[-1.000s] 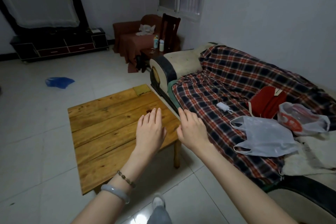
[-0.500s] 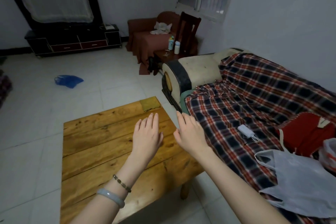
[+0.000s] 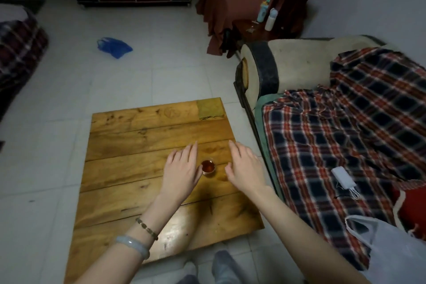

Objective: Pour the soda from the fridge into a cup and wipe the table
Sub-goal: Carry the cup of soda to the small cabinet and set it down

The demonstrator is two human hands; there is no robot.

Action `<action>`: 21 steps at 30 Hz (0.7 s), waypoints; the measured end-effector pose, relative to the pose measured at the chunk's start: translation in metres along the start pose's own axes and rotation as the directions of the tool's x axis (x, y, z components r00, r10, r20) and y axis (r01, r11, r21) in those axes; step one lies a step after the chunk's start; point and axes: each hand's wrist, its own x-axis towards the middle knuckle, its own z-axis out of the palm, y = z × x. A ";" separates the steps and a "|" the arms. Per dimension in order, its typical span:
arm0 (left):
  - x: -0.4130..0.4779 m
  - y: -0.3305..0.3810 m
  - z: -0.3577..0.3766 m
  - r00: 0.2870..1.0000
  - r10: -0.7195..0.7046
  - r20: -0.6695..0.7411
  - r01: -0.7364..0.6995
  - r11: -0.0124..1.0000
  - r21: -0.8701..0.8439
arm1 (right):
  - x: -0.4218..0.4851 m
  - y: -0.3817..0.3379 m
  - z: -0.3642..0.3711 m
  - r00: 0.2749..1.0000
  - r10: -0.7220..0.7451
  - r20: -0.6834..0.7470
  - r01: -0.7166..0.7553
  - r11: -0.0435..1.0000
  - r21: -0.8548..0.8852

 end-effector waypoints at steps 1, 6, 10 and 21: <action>0.001 0.000 0.008 1.000 -0.012 0.010 0.012 1.000 -0.001 | 0.006 0.006 0.007 0.999 -0.011 0.041 0.010 1.000 0.010; 0.001 0.000 0.058 0.988 -0.109 0.109 0.110 0.994 -0.005 | 0.032 0.045 0.054 0.979 -0.065 0.194 0.055 0.997 0.056; 0.005 -0.004 0.101 0.952 -0.183 0.247 0.219 0.967 -0.127 | 0.047 0.068 0.097 0.950 -0.125 0.285 0.094 0.988 0.120; 0.019 -0.019 0.223 0.848 -0.262 0.462 0.477 0.756 -0.448 | 0.088 0.109 0.223 0.877 -0.024 0.481 -0.188 0.903 0.387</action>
